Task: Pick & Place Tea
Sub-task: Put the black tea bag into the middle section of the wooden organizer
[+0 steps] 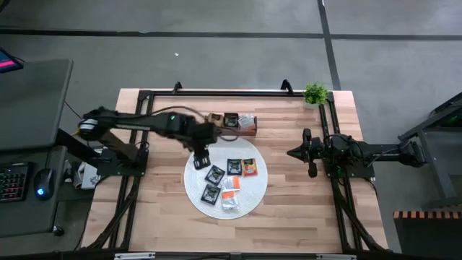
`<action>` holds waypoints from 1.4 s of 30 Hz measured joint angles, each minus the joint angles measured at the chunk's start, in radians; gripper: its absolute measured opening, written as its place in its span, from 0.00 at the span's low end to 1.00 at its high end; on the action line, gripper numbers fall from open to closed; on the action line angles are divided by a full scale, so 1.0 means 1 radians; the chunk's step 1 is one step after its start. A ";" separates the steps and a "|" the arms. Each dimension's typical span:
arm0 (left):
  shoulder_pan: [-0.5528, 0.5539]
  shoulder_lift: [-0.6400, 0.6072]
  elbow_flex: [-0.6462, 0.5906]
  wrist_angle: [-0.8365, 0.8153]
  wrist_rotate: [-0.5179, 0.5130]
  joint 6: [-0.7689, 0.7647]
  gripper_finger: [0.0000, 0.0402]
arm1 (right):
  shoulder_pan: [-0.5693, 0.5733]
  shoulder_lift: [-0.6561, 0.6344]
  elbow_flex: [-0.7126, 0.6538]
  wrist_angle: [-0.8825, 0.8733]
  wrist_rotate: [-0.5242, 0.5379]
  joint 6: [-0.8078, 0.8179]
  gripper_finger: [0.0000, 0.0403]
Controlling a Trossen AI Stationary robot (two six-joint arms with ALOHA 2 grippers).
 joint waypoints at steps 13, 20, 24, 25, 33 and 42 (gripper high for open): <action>-0.111 -0.278 -0.480 0.313 0.071 -0.413 0.40 | 0.000 0.000 0.000 0.000 0.000 0.000 0.03; -0.191 -0.297 -0.615 0.517 0.075 -0.558 0.40 | 0.000 0.001 0.000 0.000 0.000 0.000 0.03; -0.241 -0.298 -0.683 0.675 0.079 -0.696 0.40 | 0.000 0.000 0.000 0.000 0.000 0.000 0.03; -0.253 -0.298 -0.698 0.706 0.076 -0.732 0.40 | 0.000 -0.001 0.000 0.000 0.000 0.000 0.03; -0.316 -0.241 -0.725 0.835 -0.011 -0.950 0.40 | 0.000 0.001 0.000 0.000 0.000 0.000 0.03; -0.314 -0.071 -0.725 1.000 0.030 -1.075 0.47 | 0.000 0.000 0.000 0.000 0.000 0.000 0.03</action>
